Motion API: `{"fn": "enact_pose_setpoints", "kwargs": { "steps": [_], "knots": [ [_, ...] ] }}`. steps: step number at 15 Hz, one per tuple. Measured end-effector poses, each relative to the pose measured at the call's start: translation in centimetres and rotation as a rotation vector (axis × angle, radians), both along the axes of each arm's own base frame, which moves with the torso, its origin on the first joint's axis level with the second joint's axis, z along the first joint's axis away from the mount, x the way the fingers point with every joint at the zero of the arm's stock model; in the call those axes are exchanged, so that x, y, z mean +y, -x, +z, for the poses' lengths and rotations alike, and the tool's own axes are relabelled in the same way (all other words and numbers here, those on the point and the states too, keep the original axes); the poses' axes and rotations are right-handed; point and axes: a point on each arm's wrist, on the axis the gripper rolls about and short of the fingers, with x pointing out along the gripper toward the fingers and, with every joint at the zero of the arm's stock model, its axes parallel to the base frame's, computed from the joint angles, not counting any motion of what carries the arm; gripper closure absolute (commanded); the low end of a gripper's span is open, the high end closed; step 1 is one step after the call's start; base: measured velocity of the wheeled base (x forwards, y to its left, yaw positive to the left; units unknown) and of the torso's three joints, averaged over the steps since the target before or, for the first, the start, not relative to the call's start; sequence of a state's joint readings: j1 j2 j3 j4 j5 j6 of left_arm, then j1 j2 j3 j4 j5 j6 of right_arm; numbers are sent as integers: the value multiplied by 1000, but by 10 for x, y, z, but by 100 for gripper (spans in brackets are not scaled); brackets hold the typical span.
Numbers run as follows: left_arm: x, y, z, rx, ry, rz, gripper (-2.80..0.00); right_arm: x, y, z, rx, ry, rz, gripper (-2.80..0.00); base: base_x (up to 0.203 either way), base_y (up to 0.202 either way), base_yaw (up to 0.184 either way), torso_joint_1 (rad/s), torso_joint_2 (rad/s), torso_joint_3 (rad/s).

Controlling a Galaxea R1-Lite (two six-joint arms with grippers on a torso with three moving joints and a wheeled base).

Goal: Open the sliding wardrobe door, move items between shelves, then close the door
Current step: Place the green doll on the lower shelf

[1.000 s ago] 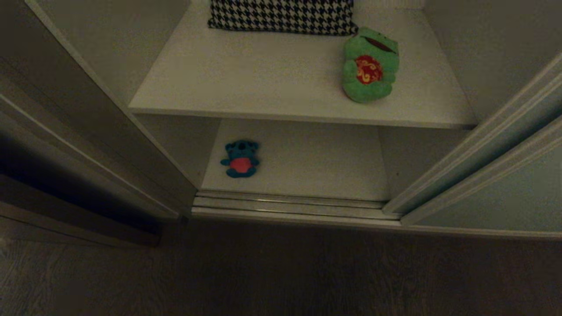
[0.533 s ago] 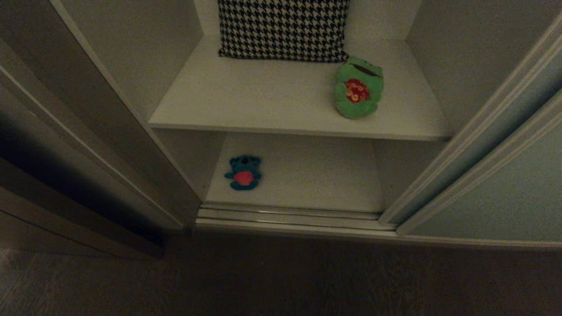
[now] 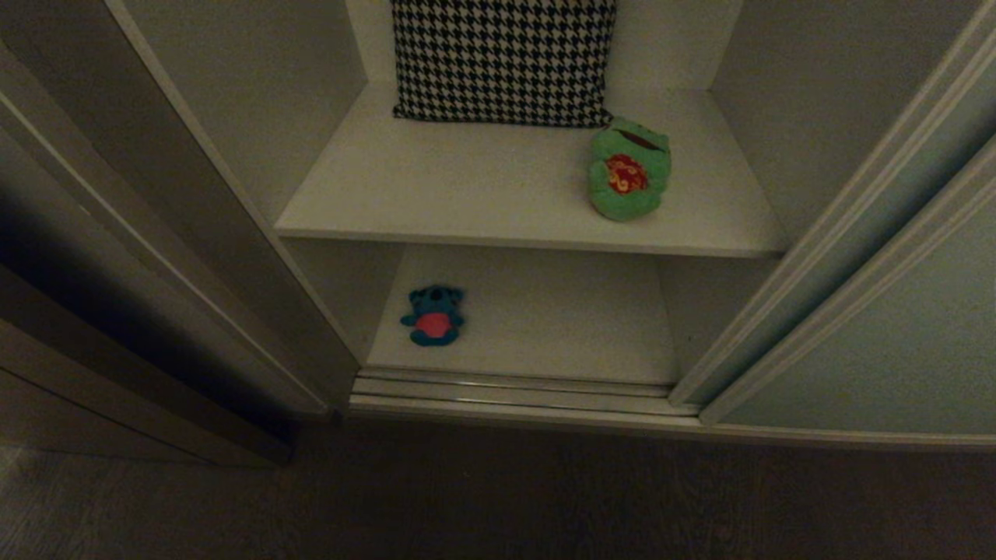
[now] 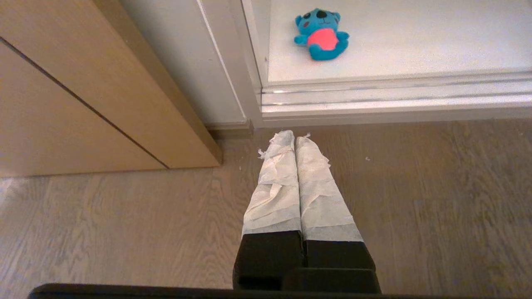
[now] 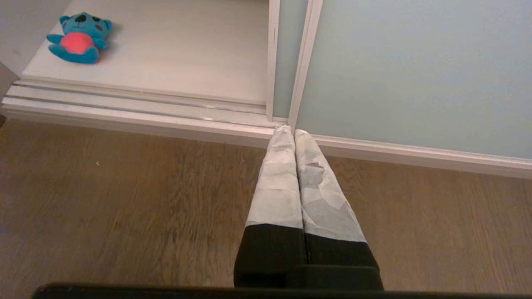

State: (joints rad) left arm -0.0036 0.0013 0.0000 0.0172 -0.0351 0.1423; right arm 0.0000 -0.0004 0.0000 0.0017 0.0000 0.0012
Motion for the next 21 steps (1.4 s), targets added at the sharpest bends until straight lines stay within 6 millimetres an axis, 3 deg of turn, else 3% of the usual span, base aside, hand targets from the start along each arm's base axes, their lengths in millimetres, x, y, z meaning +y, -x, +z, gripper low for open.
{"fn": "enact_pose_setpoints", "kwargs": {
  "steps": [10,21],
  "knots": [
    [0,0,0,0,2,0,0,0,0,0,0,0,0,0,3,22,-3,1,2,2],
    [0,0,0,0,5,0,0,0,0,0,0,0,0,0,0,191,-3,2,3,3]
  ]
}}
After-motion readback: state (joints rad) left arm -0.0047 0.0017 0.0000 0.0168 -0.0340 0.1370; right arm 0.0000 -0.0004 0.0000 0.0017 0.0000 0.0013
